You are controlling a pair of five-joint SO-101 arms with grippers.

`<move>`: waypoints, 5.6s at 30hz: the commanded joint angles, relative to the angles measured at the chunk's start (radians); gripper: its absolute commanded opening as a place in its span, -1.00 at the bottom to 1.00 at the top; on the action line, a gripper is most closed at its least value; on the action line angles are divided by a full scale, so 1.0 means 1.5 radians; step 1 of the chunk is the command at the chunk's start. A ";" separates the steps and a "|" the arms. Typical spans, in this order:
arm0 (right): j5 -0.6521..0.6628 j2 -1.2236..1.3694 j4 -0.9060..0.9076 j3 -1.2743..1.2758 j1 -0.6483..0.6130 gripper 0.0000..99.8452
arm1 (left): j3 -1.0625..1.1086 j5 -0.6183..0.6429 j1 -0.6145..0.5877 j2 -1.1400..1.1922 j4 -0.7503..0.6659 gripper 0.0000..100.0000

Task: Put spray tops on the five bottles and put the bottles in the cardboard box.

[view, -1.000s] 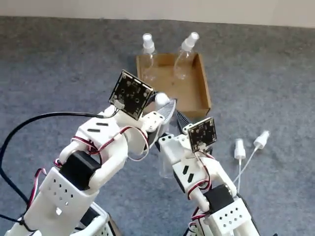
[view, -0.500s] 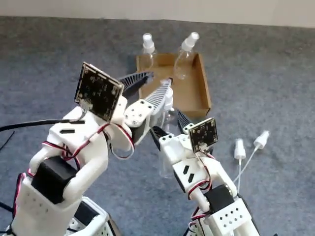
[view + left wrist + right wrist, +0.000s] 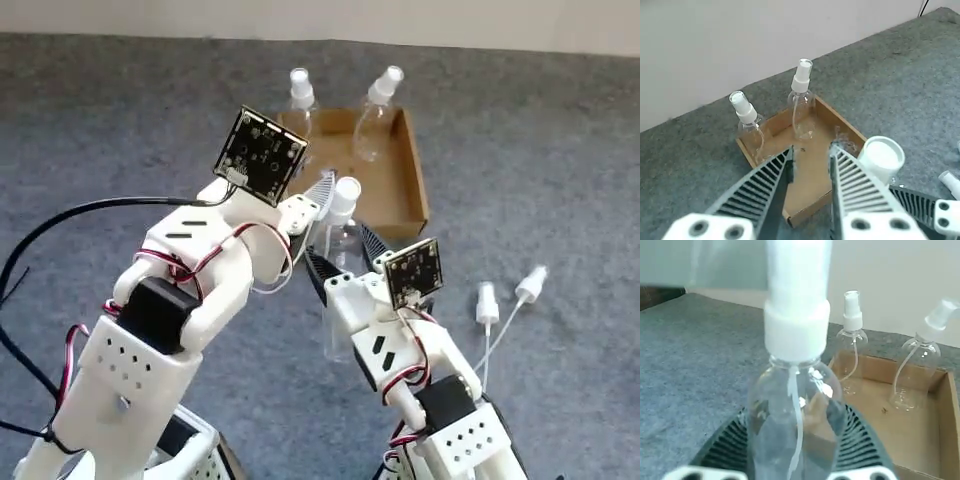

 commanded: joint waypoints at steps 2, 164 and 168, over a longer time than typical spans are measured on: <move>-0.004 -0.011 -0.016 -0.010 0.006 -0.99 | -0.103 -0.004 -0.010 -0.019 0.003 -0.77; -0.171 0.267 0.037 -0.388 -0.057 -0.99 | 0.572 -0.009 -0.169 -0.570 -0.131 -0.95; -0.146 0.270 0.059 -0.389 -0.037 -0.99 | 0.569 -0.009 -0.169 -0.576 -0.108 -0.74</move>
